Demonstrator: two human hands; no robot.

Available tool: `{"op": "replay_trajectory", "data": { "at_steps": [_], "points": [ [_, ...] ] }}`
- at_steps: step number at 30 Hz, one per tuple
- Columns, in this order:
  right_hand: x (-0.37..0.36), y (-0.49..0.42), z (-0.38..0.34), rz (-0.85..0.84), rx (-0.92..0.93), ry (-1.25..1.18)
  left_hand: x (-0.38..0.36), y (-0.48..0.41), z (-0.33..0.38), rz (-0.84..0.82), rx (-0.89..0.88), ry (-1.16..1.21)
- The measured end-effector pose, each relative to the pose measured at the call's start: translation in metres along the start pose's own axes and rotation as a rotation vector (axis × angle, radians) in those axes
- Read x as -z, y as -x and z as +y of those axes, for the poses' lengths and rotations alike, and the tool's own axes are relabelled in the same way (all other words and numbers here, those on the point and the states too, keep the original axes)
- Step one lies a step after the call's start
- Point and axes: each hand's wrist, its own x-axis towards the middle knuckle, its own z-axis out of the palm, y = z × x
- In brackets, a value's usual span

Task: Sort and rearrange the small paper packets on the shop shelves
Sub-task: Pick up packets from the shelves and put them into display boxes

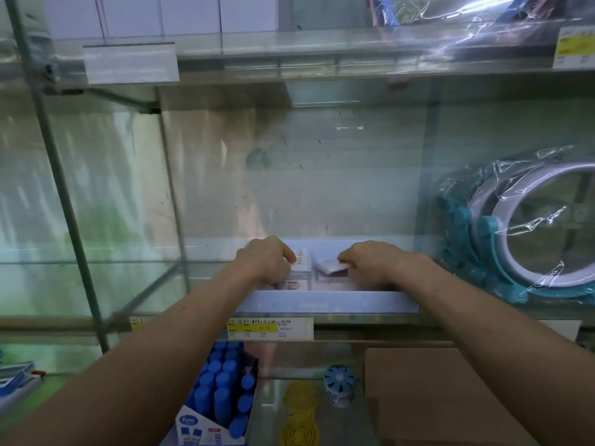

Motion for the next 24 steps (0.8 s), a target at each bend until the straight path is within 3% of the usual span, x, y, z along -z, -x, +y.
{"op": "replay_trajectory", "data": {
  "at_steps": [4,19,24],
  "points": [
    [0.002,-0.001,-0.006,-0.113,-0.024,-0.010,0.001,-0.001,-0.001,0.007,-0.030,-0.065],
    [0.000,-0.014,-0.026,-0.034,-0.055,0.125,0.002,0.003,-0.001,0.031,-0.107,-0.375],
    [0.006,-0.012,-0.033,-0.064,-0.061,0.019,0.003,0.002,0.005,0.051,-0.163,-0.377]
  ]
}}
